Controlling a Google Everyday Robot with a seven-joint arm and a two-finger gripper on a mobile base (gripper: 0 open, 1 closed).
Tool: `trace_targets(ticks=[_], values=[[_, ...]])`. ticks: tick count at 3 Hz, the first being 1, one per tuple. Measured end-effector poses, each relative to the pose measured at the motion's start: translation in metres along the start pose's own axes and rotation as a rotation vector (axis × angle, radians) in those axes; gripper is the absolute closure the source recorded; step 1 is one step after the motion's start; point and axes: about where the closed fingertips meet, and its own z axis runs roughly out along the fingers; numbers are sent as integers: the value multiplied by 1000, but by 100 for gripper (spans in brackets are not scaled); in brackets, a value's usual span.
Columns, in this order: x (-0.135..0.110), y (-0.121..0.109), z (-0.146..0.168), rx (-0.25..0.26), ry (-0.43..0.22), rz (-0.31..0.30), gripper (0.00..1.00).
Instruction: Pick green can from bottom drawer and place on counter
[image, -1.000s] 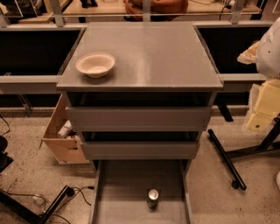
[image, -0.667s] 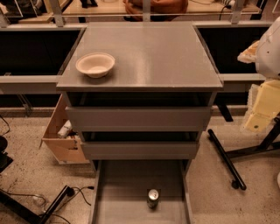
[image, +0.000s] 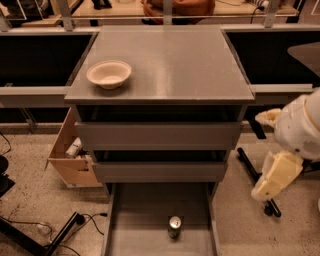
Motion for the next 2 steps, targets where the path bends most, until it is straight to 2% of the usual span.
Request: trace_targets(ticks=[1, 2], values=[[19, 16, 63, -35, -170, 42, 0], [20, -6, 110, 14, -329, 57, 0]])
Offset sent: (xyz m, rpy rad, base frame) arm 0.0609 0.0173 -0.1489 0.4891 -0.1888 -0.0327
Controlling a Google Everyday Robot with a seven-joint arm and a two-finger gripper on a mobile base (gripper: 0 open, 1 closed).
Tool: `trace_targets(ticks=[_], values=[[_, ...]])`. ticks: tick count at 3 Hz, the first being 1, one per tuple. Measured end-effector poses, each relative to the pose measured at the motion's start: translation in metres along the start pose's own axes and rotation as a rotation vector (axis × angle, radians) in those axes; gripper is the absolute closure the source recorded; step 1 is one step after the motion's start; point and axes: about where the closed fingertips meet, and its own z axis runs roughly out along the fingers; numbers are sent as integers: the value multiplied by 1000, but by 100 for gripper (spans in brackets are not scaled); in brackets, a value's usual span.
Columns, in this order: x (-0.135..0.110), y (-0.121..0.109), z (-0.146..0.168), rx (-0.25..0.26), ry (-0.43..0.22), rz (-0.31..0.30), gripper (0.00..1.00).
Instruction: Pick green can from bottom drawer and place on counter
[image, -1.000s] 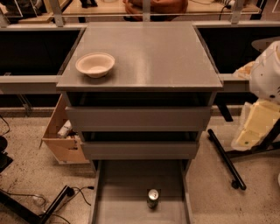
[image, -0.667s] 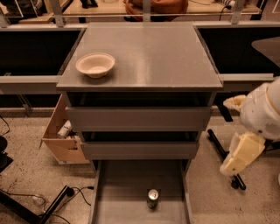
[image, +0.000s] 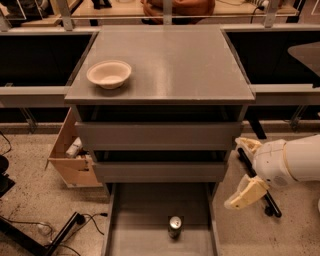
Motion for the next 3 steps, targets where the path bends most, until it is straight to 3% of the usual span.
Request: trace_targets(ticks=[1, 2, 3], values=[[0, 0, 0, -1, 0, 0, 0], [3, 3, 22, -27, -22, 21, 0], [18, 11, 71, -64, -112, 53, 0]])
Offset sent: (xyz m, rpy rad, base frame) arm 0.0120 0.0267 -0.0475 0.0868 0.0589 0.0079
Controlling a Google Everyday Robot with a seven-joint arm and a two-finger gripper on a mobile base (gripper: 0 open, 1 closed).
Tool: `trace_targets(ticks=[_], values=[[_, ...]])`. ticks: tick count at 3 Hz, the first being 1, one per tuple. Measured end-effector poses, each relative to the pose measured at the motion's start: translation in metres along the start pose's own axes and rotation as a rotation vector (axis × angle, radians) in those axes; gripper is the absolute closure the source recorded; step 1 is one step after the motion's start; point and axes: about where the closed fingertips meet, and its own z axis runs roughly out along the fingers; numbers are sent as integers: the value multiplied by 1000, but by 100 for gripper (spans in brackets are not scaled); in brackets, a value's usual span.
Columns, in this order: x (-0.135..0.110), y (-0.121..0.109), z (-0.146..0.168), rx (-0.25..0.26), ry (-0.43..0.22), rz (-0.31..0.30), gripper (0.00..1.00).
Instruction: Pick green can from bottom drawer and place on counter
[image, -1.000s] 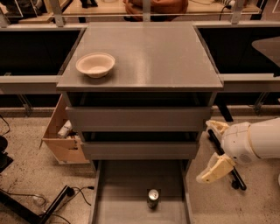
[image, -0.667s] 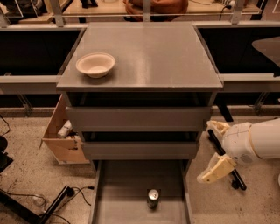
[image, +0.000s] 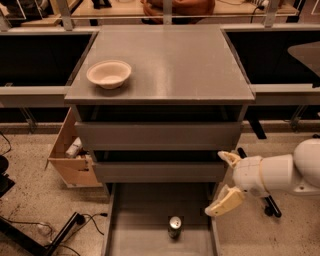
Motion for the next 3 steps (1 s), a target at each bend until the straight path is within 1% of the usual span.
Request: trace_targets(ticks=[1, 2, 3], values=[[30, -1, 49, 8, -122, 3, 0], [63, -15, 96, 53, -186, -34, 0], [96, -35, 126, 111, -231, -38, 0]])
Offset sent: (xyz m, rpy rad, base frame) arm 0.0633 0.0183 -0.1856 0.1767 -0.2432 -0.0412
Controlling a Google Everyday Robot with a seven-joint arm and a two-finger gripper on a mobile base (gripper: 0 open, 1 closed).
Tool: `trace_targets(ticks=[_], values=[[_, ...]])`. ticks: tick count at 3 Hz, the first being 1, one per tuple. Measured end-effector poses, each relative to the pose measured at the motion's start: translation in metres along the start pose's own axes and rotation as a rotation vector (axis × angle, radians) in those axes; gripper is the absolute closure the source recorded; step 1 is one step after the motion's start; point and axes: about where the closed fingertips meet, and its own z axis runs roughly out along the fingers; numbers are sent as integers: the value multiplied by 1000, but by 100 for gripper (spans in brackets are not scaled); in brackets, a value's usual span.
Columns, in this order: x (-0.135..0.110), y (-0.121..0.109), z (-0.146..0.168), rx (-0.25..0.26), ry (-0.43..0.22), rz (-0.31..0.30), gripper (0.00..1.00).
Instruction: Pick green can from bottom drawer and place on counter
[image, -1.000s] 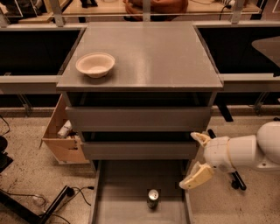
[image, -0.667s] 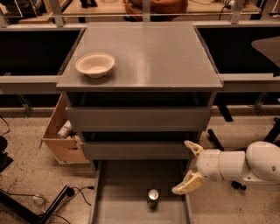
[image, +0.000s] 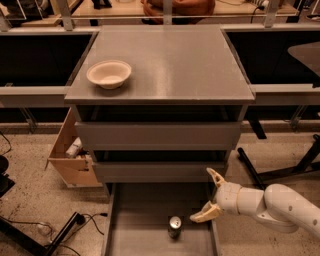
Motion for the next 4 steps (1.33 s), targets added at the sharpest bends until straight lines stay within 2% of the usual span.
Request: trace_targets(ticks=[1, 2, 3, 4], values=[[14, -6, 13, 16, -32, 38, 0], [15, -6, 14, 15, -35, 43, 0], [29, 0, 24, 14, -41, 86, 0], [75, 20, 27, 26, -52, 138, 0]])
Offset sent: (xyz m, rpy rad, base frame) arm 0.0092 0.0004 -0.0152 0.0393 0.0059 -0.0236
